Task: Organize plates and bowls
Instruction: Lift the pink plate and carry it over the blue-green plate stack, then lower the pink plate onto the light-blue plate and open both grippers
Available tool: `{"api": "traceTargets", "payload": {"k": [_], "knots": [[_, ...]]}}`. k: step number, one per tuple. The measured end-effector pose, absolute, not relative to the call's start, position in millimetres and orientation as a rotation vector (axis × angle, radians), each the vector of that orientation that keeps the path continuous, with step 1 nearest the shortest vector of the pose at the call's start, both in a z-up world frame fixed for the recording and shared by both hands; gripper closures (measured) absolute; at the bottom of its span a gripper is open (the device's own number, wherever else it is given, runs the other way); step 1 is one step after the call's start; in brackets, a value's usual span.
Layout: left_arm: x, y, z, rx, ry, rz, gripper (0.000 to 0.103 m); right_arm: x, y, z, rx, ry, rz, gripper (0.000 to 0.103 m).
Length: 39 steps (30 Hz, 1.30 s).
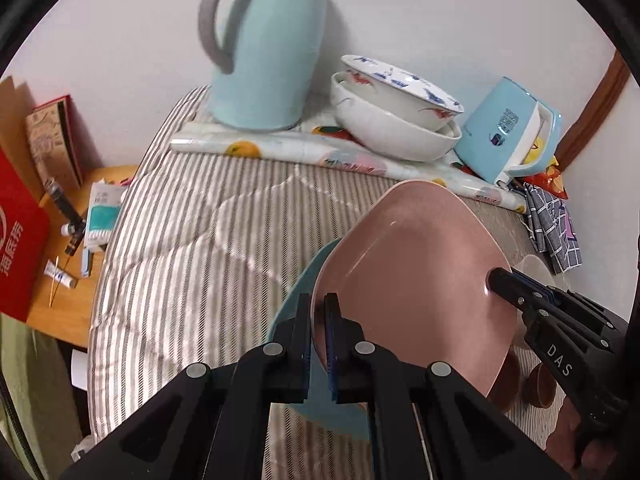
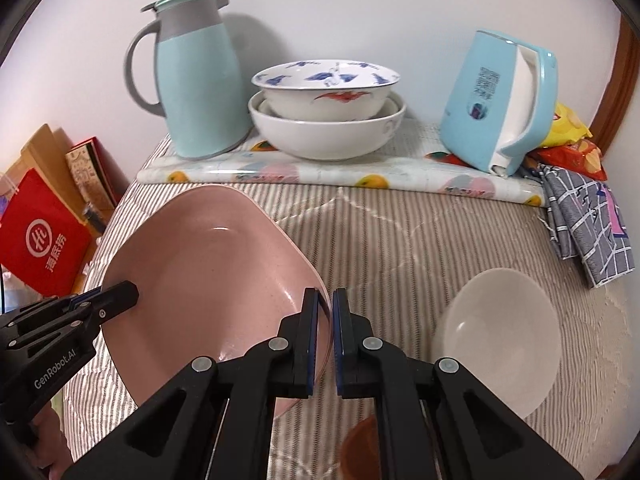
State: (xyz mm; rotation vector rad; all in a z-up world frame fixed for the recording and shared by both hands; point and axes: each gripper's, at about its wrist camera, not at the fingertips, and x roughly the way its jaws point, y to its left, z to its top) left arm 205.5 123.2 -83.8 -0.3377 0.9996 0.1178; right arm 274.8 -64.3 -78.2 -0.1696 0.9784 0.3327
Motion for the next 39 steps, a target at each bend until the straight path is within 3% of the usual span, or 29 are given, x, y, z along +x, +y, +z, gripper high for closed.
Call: {"api": "traceTargets", "payload": {"k": [39], "knots": [[189.5,133.4,-106.1,-0.394,1.091,0.106,0.093,269.5,-43.5,-106.4,-0.265,0.976,0.359,0.088]]}}
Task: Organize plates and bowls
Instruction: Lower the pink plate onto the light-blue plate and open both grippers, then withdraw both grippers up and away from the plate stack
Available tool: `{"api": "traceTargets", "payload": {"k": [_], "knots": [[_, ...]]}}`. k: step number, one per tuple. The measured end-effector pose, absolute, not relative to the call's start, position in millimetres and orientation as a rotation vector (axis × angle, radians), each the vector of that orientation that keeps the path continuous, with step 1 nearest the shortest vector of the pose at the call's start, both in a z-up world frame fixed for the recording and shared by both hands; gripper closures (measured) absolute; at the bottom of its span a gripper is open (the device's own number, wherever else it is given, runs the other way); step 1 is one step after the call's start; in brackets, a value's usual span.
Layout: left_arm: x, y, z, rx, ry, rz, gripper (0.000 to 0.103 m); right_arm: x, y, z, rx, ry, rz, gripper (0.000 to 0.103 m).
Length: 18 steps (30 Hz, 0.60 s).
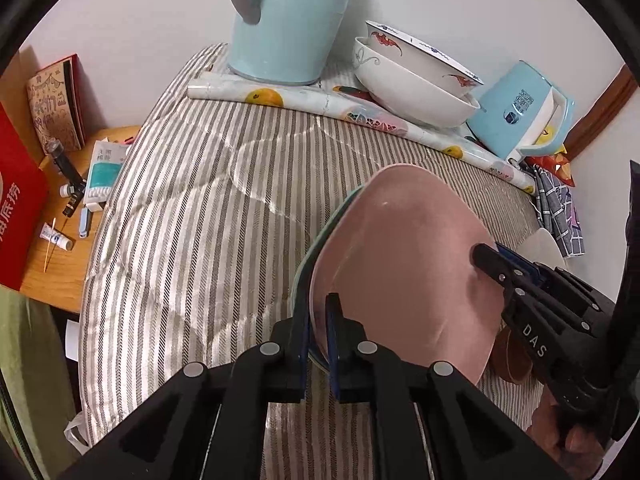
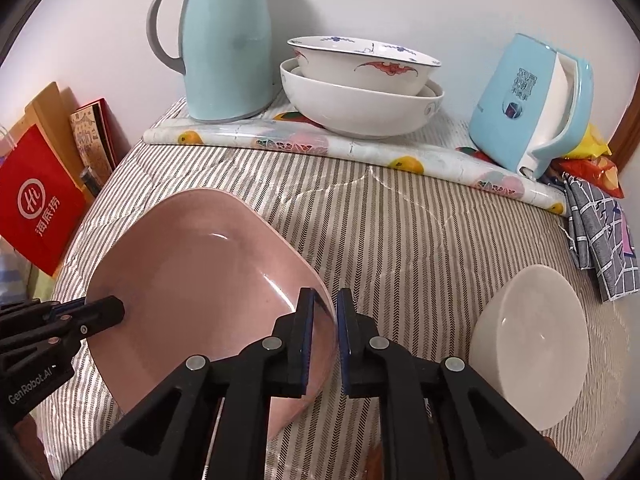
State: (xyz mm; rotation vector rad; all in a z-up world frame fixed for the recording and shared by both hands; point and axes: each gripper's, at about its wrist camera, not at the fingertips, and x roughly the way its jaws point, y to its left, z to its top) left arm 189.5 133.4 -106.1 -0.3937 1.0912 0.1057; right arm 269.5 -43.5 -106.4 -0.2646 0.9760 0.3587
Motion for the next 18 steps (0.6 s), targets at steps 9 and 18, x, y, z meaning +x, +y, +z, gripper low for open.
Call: {"api": "traceTargets", "payload": {"k": [9,18], "knots": [[179.2,122.0,-92.2,-0.342,1.067,0.122,0.072,255.3,-53.0,-89.0,-0.234,0.923,0.357,0.069],[171.0,97.0,-65.8,-0.302,1.018,0.094,0.072,225.2,-98.6,-53.2,-0.161,0.849,0.321,0.061]]}}
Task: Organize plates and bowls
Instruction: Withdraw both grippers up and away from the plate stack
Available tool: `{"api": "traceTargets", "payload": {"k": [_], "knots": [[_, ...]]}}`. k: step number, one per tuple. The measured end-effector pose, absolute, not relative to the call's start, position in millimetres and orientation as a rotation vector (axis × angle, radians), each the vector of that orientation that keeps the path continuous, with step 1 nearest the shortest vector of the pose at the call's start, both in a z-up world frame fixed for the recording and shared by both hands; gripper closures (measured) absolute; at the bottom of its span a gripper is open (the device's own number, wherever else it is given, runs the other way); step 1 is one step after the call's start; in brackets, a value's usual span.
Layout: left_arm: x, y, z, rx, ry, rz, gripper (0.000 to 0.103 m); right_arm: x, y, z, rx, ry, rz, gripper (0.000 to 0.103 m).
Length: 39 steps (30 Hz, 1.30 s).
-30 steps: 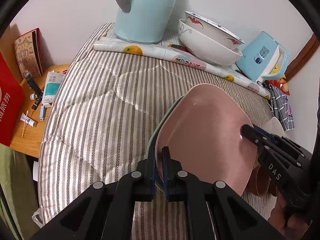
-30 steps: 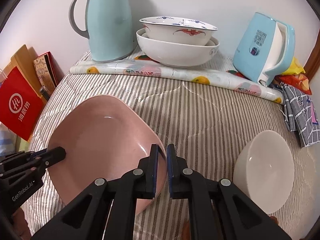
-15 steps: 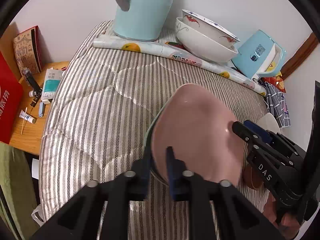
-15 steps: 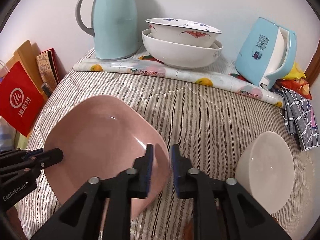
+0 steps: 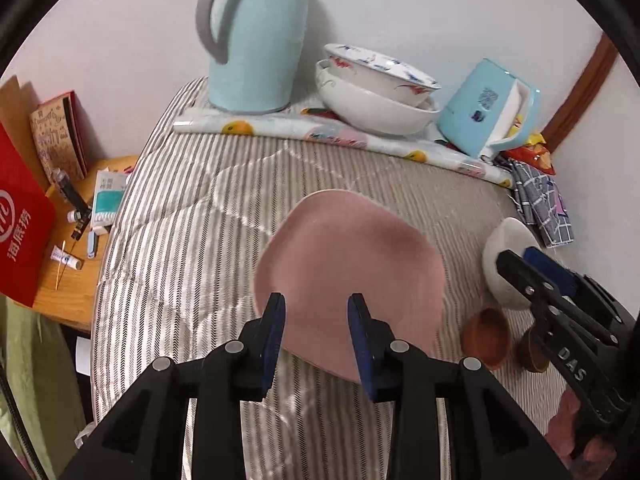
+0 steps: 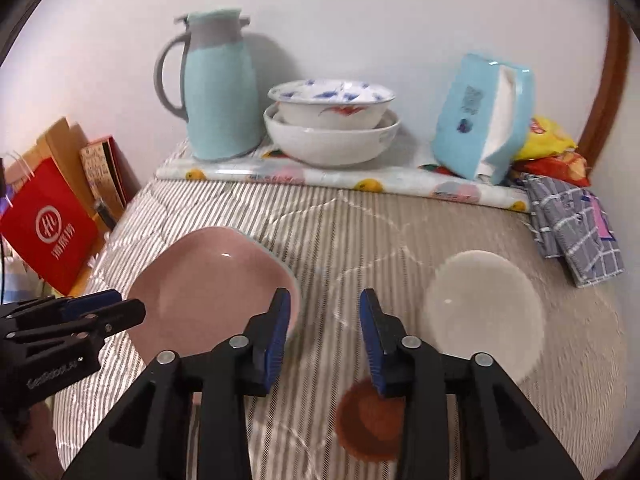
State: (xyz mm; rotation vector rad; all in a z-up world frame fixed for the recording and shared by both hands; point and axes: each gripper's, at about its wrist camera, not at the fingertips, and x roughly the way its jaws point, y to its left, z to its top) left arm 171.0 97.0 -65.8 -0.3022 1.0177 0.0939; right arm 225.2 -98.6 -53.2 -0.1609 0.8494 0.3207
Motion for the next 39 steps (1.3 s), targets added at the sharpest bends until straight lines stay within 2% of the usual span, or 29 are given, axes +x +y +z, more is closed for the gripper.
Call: {"api": "traceTargets", "payload": {"k": [1,11,25,31,34,39], "knots": [[169.7,93.9,-62.7,-0.299,1.010,0.092,0.072,221.6,-104.3,-49.9,-0.157,0.838,0.311,0.058],[156.3,35.0,-45.9,-0.249,0.964,0.012,0.072,193.2,-177.8,-36.4,-0.064,0.807,0.227,0.057],[154.9,-43.4,-54.1,-0.192,0.994,-0.076,0.072,171.1,-262.9,-58.2,-0.037,0.852,0.094,0.058],[162.8,-59.2,-65.0,-0.188,1.005,-0.063,0.072,171.7,-290.9,-76.7,-0.005,0.889,0.071,0.061],[167.0,-63.2,-74.2,-0.195,1.019,-0.058,0.072,174.4,-298.6,-86.9,0.011,0.916,0.076,0.067],[176.3,-71.5,-86.8,-0.162,1.040,-0.044,0.072,175.9,-298.8,-99.0,0.017,0.936,0.118,0.067]]}}
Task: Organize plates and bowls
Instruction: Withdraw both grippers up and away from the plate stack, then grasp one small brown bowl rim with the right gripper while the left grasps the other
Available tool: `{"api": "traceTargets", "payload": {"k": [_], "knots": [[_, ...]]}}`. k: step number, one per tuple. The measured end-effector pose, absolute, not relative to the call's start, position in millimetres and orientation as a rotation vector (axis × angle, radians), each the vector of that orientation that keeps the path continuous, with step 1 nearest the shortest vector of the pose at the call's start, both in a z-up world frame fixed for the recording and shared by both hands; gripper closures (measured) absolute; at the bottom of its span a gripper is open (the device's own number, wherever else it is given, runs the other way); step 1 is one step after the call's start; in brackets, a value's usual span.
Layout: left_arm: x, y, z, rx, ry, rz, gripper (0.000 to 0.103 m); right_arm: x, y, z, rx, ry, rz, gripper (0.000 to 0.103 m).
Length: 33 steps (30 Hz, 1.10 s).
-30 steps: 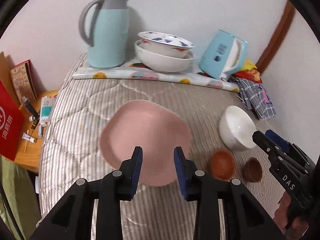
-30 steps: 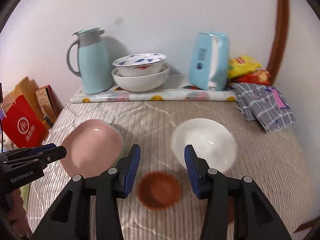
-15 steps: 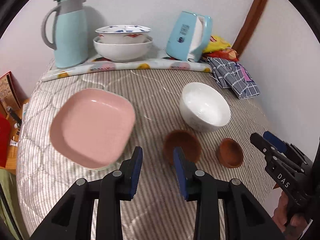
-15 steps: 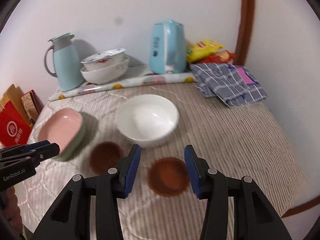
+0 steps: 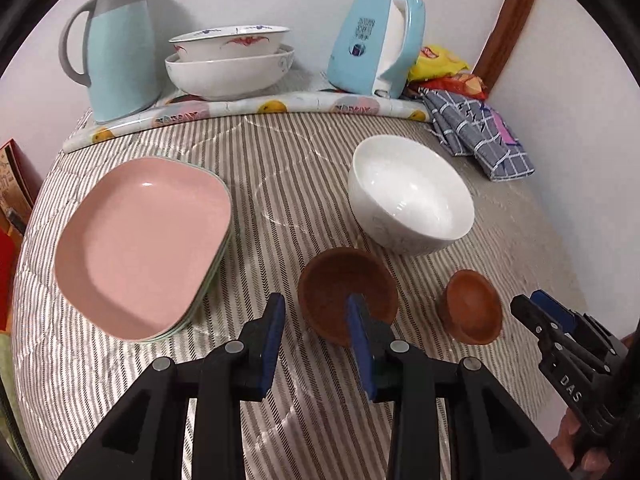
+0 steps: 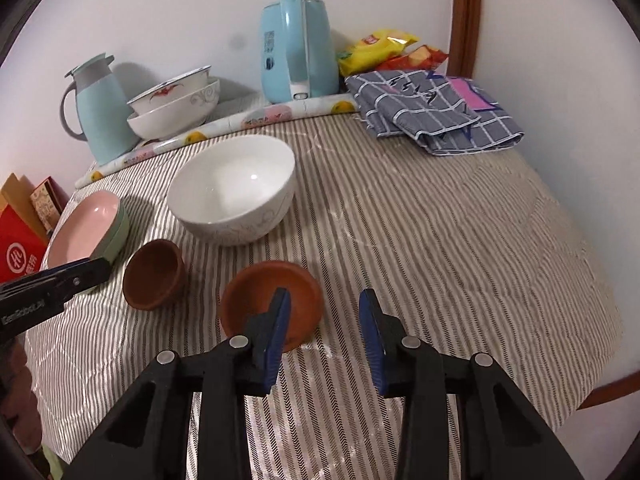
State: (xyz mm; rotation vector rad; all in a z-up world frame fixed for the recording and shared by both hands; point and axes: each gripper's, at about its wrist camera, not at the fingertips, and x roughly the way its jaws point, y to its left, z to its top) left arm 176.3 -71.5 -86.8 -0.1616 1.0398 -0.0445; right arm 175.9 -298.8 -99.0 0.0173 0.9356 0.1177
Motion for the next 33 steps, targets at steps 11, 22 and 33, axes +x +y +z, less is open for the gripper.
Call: {"api": "traceTargets", "payload": {"k": [11,22,33], "knots": [[188.0,-70.4,-104.0,-0.168,1.055,-0.024,0.072,185.5,-299.2,-121.3,0.041,0.984,0.128,0.067],[198.4,-75.4,-115.9,-0.163,1.063,-0.035,0.072,196.6,-290.2,-136.1,0.054,1.026,0.148,0.068],[202.9,-75.4,-126.0,-0.154,1.079,-0.039,0.080,200.7,-286.4,-143.4,0.074,1.038,0.164,0.078]]}}
